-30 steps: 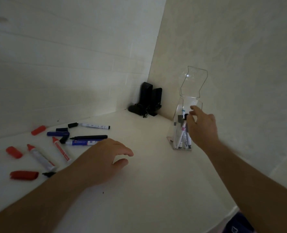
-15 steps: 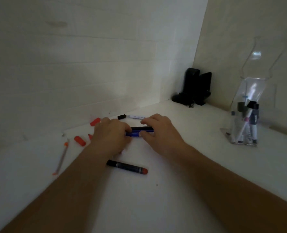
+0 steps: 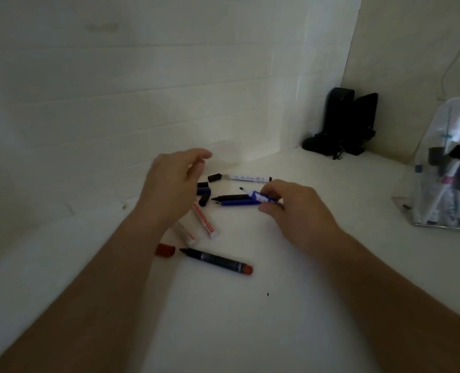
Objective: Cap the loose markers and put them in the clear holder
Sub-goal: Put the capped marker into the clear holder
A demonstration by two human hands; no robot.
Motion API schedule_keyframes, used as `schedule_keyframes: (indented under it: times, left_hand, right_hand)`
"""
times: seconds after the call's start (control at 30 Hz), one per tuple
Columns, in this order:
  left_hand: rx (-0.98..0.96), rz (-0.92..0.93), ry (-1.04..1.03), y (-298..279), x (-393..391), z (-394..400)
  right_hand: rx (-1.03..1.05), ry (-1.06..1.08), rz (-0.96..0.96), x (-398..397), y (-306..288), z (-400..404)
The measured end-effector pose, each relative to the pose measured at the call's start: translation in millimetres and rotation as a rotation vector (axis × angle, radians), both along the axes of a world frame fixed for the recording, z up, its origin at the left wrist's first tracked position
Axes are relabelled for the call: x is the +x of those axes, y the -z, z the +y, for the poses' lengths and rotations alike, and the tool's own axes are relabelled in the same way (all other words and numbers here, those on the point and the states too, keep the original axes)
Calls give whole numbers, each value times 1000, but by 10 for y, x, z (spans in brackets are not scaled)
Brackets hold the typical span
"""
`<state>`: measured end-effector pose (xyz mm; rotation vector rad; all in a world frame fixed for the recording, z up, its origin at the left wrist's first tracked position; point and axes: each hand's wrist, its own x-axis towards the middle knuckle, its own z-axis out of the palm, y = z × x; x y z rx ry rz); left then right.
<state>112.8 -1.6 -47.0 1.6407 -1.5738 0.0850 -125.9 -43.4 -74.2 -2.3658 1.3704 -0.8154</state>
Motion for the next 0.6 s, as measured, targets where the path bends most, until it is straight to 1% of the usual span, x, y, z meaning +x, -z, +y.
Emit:
schedule_keyframes:
  times: [0.03, 0.07, 0.13, 0.2, 0.23, 0.27, 0.3, 0.37, 0.47, 0.53, 0.6]
  left_hand:
    - [-13, 2, -70, 7, 100, -10]
    - [16, -9, -128, 22, 182, -21]
    - [166, -87, -194, 64, 275, -37]
    - [317, -186, -204, 116, 308, -38]
    - [368, -208, -208, 126, 330, -27]
    - [404, -192, -217, 137, 364, -28]
    - [413, -151, -230, 138, 395, -28]
    - [350, -93, -290, 99, 456, -9]
    - [238, -114, -410, 31, 512, 25]
    - [240, -121, -488, 10, 536, 62]
    - [241, -97, -510, 15, 571, 56]
  right_hand:
    - [23, 24, -12, -63, -5, -40]
    - [36, 43, -17, -113, -15, -74]
    - [54, 58, -31, -166, -3, -131]
    - [87, 42, -48, -164, 25, -131]
    - [100, 29, -60, -146, 46, -122]
    - [108, 21, -67, -135, 66, -110]
    - [108, 15, -73, -128, 77, -99]
    - [108, 8, -93, -119, 81, -84]
    - [114, -15, -93, -110, 91, -92]
    - [120, -33, -101, -79, 103, -90]
    - [128, -38, -113, -50, 111, -86]
